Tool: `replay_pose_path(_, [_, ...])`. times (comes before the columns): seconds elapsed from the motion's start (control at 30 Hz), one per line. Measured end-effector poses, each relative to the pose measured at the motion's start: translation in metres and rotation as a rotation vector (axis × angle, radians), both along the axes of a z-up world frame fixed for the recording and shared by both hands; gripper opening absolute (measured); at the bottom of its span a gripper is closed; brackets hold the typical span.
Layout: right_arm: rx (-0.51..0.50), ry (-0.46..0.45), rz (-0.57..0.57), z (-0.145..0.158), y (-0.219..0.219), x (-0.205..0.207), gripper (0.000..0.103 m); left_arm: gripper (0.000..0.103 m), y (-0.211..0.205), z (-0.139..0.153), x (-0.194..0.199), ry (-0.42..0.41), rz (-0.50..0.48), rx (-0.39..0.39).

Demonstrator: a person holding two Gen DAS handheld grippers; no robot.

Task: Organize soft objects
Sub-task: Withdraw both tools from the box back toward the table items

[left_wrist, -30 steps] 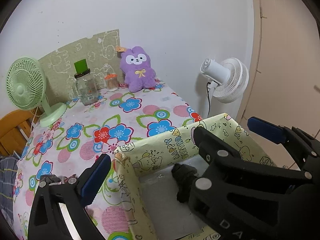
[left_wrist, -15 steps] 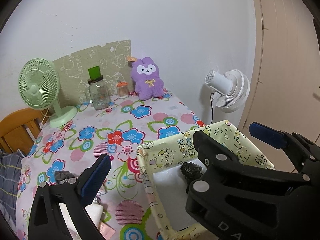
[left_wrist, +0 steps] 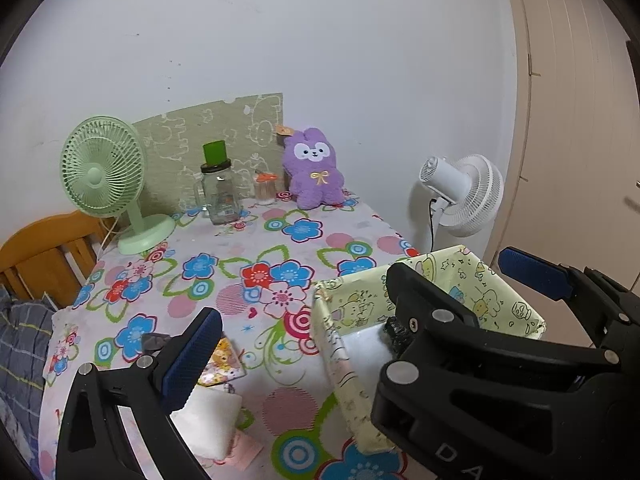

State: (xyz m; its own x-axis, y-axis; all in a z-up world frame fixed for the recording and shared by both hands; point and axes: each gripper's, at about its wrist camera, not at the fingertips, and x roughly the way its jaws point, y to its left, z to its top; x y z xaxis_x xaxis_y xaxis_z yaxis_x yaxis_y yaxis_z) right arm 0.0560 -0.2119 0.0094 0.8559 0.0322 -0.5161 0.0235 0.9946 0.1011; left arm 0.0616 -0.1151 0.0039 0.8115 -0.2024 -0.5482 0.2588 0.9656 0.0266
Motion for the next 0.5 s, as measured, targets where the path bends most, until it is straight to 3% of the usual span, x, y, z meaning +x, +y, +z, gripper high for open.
replay_pose_path(0.5, [0.002, -0.016, 0.04, 0.0, 0.042, -0.011, 0.087, 0.103, 0.041, 0.0, -0.014, -0.025, 0.038, 0.008])
